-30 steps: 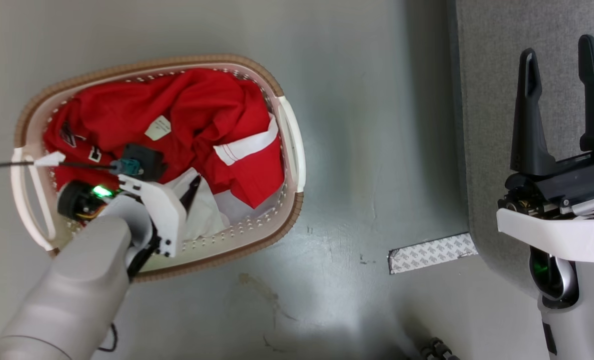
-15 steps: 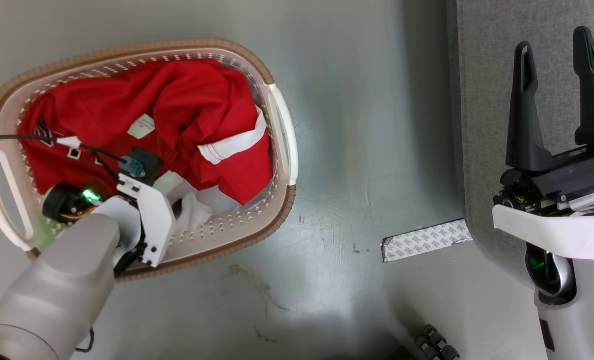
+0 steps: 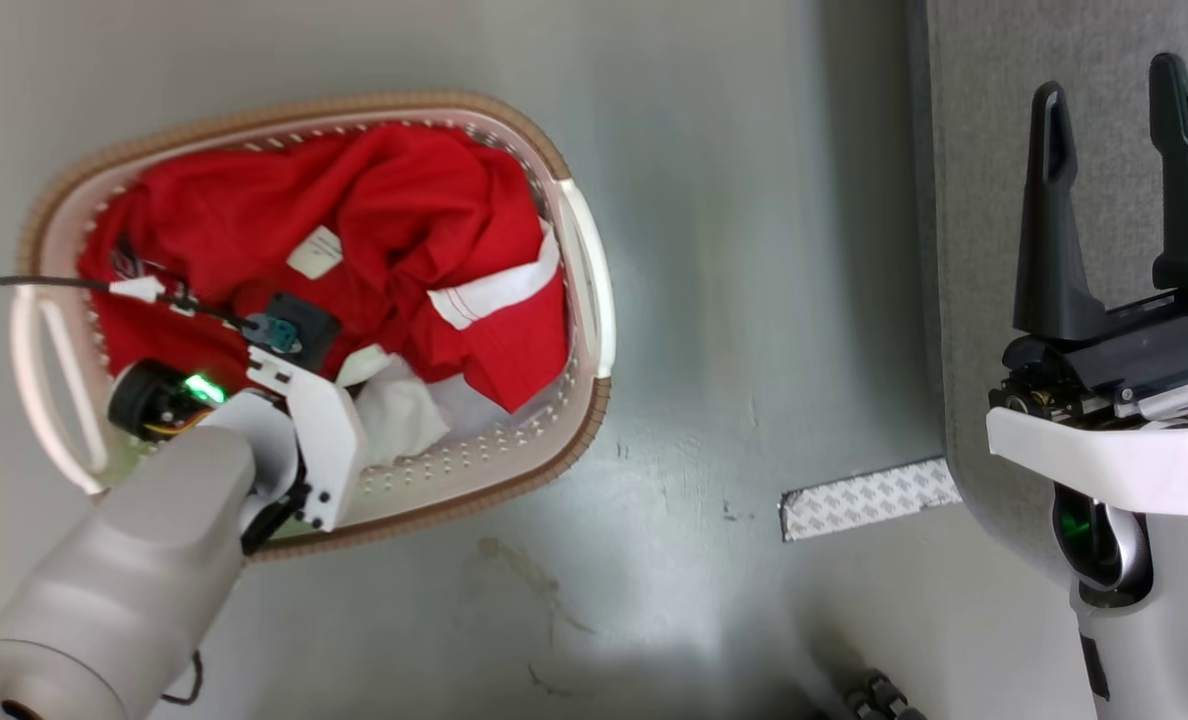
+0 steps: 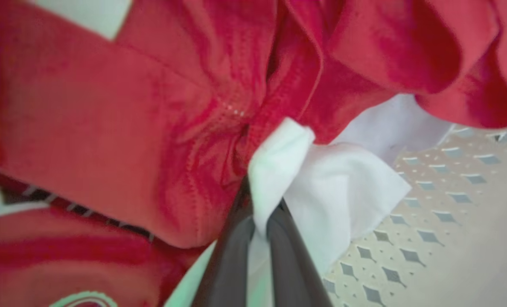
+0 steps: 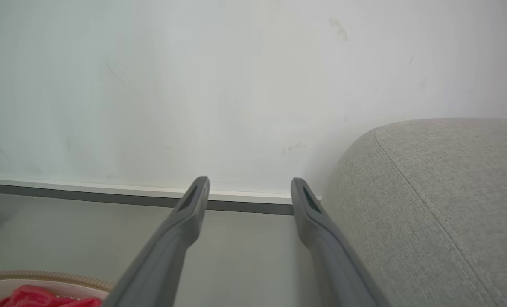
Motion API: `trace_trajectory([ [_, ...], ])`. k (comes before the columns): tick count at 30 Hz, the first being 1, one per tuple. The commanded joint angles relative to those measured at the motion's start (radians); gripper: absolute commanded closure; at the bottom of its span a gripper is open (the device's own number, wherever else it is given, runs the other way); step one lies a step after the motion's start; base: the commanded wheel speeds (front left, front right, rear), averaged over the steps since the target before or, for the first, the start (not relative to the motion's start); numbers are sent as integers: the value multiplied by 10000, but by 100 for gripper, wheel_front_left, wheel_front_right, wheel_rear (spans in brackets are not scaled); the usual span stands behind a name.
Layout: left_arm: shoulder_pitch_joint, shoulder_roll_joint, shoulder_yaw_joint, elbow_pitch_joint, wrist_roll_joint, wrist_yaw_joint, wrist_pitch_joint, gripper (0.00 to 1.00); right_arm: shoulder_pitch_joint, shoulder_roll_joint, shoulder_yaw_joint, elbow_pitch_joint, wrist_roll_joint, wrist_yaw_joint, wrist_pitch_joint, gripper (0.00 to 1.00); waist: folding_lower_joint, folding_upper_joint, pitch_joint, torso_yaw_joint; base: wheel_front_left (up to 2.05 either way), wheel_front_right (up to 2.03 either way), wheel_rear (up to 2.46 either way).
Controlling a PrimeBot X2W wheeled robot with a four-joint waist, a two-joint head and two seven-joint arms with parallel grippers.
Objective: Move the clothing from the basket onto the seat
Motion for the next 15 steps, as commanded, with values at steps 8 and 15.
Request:
trace_trajectory([
  [8, 745, -541, -211, 78, -718, 15, -1247, 100, 291, 30, -106, 367, -481, -21, -2, 0, -1, 0, -2011, 473, 0, 0, 0],
  [15, 1284, -844, -330, -155, -948, 15, -2207, 100, 680, 26, -51, 714, -880, -21, -2, 0, -1, 0, -3656, 872, 0, 0, 0],
])
